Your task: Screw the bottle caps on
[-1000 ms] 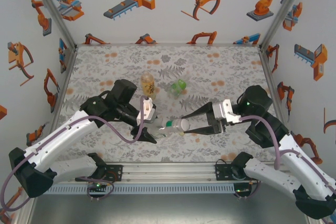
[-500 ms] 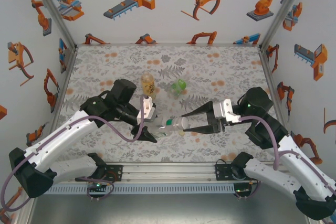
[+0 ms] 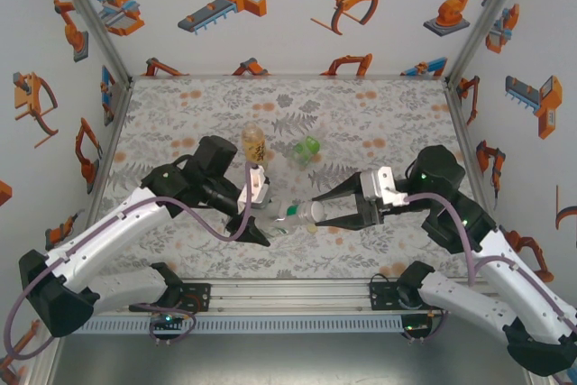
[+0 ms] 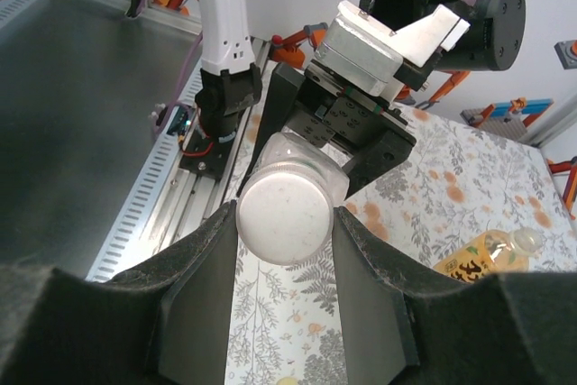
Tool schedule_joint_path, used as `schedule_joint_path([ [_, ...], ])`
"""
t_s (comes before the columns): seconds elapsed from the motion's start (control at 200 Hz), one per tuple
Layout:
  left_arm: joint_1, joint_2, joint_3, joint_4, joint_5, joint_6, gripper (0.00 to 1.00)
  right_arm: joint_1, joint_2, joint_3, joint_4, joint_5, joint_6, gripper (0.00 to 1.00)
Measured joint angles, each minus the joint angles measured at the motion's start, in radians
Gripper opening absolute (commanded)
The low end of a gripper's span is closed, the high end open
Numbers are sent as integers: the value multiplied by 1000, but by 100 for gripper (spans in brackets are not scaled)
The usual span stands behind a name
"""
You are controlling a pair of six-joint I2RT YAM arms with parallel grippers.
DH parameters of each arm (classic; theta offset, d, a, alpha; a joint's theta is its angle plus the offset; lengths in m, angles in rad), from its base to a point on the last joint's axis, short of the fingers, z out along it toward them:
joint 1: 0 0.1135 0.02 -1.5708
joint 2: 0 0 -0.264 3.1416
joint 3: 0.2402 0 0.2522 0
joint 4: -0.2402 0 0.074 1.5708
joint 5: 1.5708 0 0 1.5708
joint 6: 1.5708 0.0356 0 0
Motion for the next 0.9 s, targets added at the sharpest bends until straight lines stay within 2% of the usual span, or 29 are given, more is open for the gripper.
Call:
schedule_joint_path([
  [0.901, -7, 47, 29, -48, 3, 11, 0, 0, 16, 74, -180, 42, -91, 0],
])
